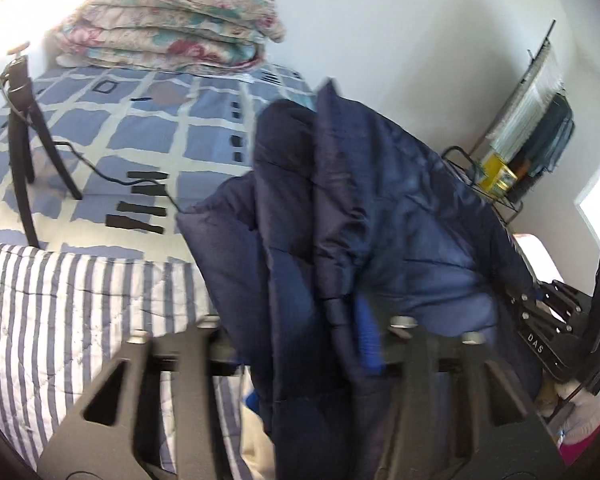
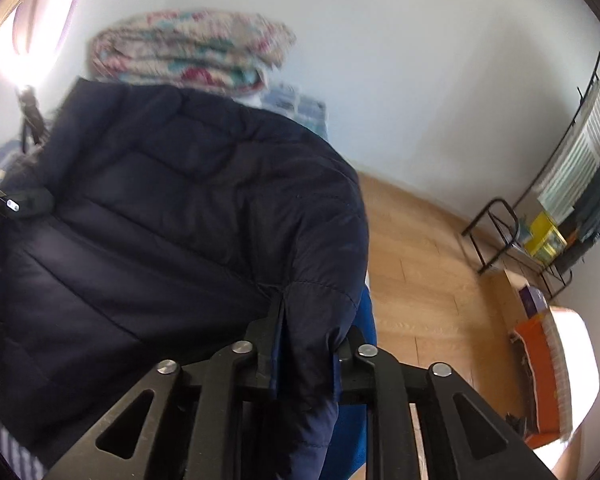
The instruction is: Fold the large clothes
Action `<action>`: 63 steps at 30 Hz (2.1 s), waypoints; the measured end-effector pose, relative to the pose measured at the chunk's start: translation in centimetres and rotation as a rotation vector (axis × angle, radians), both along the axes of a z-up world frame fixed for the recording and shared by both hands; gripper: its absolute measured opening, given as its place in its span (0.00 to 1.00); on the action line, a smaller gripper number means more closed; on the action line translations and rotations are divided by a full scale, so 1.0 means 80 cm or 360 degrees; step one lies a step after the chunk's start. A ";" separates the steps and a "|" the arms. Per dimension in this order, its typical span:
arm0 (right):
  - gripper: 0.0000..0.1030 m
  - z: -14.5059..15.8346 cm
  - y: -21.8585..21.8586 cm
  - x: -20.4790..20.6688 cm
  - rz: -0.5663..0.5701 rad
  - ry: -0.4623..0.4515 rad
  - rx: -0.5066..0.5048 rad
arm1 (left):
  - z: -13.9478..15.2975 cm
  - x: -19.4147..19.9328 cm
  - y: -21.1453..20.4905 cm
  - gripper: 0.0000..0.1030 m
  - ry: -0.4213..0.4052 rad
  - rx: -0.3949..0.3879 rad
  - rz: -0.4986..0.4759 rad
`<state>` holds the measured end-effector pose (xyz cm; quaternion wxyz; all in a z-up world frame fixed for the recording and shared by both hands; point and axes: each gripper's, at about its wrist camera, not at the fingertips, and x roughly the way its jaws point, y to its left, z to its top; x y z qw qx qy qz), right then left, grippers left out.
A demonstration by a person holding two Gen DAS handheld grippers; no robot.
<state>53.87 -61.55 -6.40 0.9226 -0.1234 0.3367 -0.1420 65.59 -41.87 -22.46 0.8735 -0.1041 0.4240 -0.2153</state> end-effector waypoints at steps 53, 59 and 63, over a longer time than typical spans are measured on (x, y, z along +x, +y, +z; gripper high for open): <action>0.47 0.119 0.321 -0.663 -0.0036 -0.0623 0.0219 | 0.312 -0.701 0.250 0.57 -0.0724 0.0195 -0.0138; 0.51 0.081 0.316 -0.667 -0.0095 -0.0660 0.0246 | 0.278 -0.707 0.239 0.57 -0.0714 0.0258 -0.0161; 0.53 0.053 0.313 -0.658 -0.0135 -0.0660 0.0273 | 0.258 -0.701 0.240 0.67 -0.0687 0.0227 -0.0137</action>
